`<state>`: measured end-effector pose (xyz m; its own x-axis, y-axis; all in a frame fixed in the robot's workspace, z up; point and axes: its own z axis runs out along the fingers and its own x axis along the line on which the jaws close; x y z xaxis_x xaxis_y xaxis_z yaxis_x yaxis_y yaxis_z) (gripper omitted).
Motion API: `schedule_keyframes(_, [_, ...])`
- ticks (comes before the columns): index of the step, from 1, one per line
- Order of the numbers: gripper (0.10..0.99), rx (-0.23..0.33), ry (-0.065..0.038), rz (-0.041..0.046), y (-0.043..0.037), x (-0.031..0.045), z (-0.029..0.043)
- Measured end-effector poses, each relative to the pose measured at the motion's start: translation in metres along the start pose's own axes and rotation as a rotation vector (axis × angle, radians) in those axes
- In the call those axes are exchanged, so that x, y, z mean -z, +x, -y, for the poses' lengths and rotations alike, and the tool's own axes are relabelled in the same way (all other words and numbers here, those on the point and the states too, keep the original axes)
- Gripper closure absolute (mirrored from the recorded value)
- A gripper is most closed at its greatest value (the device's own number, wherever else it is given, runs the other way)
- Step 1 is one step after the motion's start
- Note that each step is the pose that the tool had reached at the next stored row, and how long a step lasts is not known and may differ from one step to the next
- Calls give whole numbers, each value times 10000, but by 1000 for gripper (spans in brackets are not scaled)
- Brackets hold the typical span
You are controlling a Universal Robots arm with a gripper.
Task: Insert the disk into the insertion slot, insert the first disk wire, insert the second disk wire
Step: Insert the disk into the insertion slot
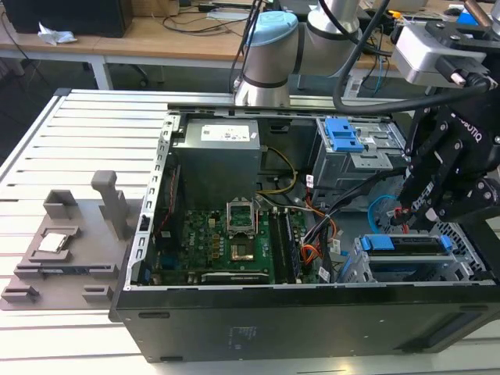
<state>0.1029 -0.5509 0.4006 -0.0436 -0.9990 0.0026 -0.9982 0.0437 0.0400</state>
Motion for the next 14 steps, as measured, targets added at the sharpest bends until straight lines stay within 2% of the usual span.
schedule_keyframes(4, [663, 0, 0, 0, 0, -1, 0])
schedule_keyframes(6, [788, 0, 0, 0, 0, -1, 0])
schedule_keyframes(7, [788, 0, 0, 0, 0, -1, 0])
schedule_keyframes(10, [969, 0, 0, 0, 0, -2, 0])
schedule_keyframes(14, [980, 0, 0, 0, 0, -3, 0])
